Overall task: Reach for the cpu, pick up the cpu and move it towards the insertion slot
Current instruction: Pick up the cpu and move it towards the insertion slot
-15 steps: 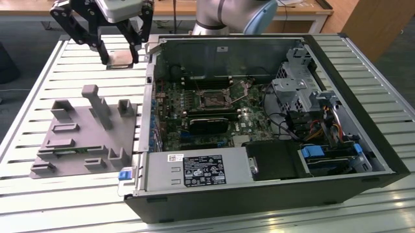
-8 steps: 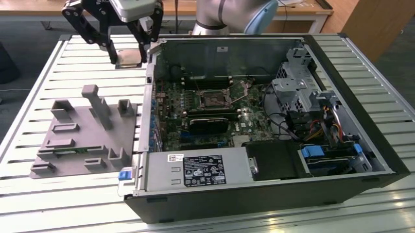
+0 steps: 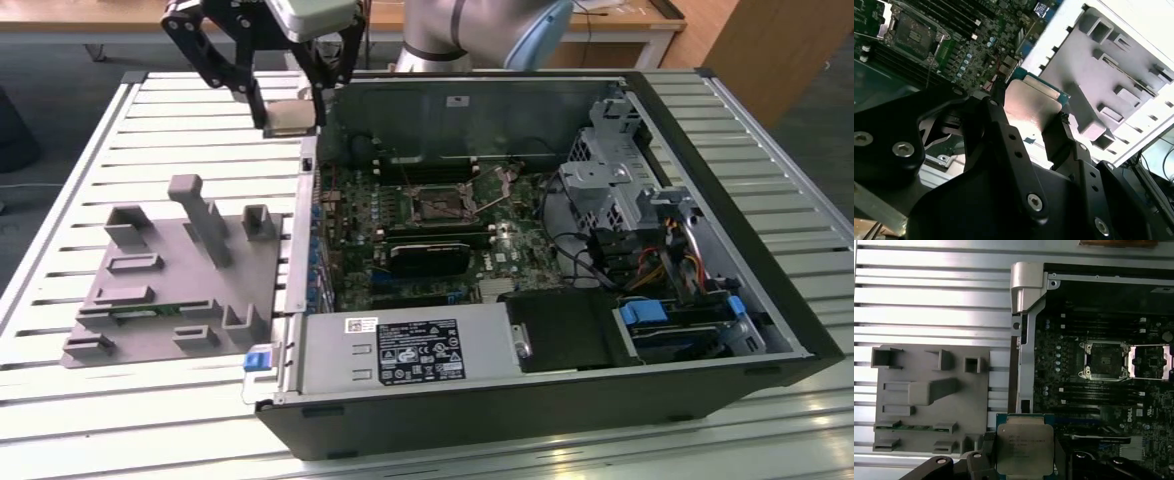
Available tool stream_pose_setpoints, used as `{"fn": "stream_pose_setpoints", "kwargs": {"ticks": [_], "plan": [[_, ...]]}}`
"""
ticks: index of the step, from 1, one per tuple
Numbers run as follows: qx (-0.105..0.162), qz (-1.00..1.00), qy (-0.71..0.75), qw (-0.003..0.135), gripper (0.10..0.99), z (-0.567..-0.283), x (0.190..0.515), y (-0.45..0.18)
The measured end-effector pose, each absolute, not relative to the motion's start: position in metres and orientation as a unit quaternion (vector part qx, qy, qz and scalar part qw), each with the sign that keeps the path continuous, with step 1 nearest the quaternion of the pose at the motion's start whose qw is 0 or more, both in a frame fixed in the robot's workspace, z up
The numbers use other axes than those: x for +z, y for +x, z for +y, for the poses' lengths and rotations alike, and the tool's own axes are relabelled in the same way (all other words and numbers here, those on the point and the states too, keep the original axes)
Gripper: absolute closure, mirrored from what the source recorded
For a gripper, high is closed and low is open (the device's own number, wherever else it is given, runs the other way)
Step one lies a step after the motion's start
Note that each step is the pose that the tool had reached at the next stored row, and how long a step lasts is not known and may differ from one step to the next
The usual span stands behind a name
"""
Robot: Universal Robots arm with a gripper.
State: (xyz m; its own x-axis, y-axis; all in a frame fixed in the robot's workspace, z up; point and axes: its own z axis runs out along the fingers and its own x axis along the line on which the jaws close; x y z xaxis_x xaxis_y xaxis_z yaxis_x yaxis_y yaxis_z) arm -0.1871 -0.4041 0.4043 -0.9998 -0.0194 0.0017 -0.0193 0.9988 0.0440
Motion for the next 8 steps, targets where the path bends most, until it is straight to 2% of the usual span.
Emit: {"fn": "stream_pose_setpoints", "kwargs": {"ticks": [8], "plan": [[-0.022, -1.0, 0.01, 0.001, 0.541, -0.397, 0.404, -0.164]]}}
